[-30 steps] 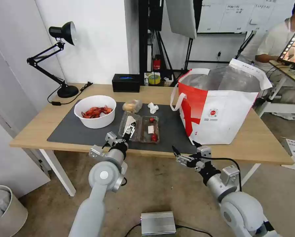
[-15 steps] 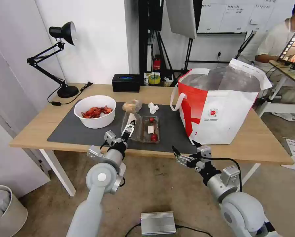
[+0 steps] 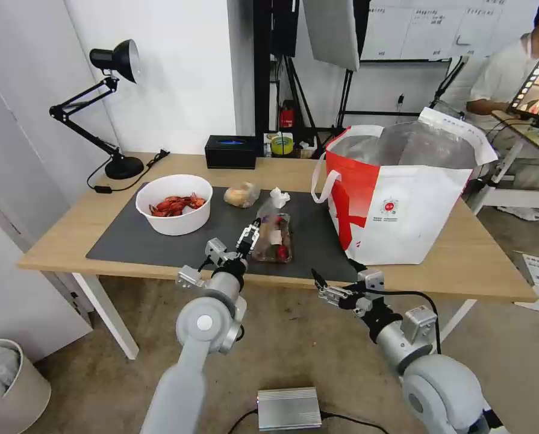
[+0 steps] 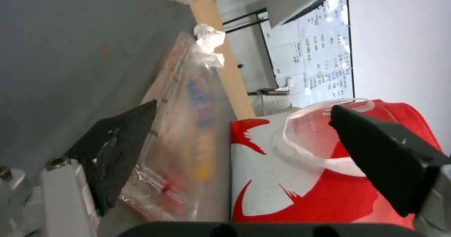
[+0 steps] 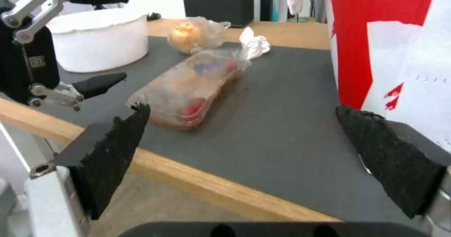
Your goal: Pick up the trash from the table and place it into the takeout bag.
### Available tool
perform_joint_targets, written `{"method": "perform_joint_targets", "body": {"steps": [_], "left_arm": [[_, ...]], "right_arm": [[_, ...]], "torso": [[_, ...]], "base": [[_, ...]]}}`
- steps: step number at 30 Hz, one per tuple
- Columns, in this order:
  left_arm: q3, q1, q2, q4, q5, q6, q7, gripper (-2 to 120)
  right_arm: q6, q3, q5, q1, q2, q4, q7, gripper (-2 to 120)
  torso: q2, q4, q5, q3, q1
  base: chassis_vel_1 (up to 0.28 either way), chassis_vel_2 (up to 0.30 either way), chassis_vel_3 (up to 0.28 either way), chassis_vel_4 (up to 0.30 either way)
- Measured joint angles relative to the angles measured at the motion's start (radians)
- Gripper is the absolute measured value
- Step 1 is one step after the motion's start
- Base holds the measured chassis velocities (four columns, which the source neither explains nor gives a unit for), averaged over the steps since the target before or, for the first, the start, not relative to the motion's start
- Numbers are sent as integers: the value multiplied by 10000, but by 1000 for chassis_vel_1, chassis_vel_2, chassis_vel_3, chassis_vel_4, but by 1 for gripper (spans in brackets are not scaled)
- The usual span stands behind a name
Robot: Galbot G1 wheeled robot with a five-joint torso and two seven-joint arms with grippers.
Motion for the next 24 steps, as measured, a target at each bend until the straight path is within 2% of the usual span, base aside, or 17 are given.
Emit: {"method": "perform_joint_targets", "body": {"steps": [10,13,15,16,18,19,20,21,22,24], "left_arm": [[12,-7,142,-260,224,18,192,100],[64,-85,538,-267,729,235,552,100],[251,-282,1111,-157,1672,362,1122,100],[251,-282,1111,-157,1672,362,1122,100],[580,-569,1778,89,3154,372,1924,93],[580,-569,1778,89,3154,372,1924,93],[764,-755,2146,264,3980,283,2383,88],[1107,-1128,2812,624,5436,52,3255,82],[1107,-1128,2812,624,5436,52,3255,82],[1482,-1603,3525,1062,6744,-245,4042,72]], "right_arm": [[-6,106,-3,-30,-37,18,15,100],[-6,222,25,-55,-62,48,15,100],[-5,347,78,-71,-98,101,15,100],[-5,347,78,-71,-98,101,15,100],[-4,439,131,-86,-144,126,15,100],[-4,439,131,-86,-144,126,15,100],[-3,472,150,-96,-155,132,17,100],[-2,544,201,-114,-172,159,16,100],[-2,544,201,-114,-172,159,16,100],[0,634,288,-145,-176,170,21,100]], "torso": [[0,-2,0,0,-1],[0,-2,0,0,-1],[0,-1,0,0,-1],[0,-1,0,0,-1],[0,-2,-3,0,-1],[0,-2,-3,0,-1],[0,-1,-1,0,-2],[0,-2,-3,0,-1],[0,-2,-3,0,-1],[0,-1,0,0,-1]], "base": [[0,0,0,0],[0,0,0,0],[0,0,0,0],[0,0,0,0],[0,0,0,0],[0,0,0,0],[0,0,0,0],[0,0,0,0],[0,0,0,0],[0,0,0,0]]}}
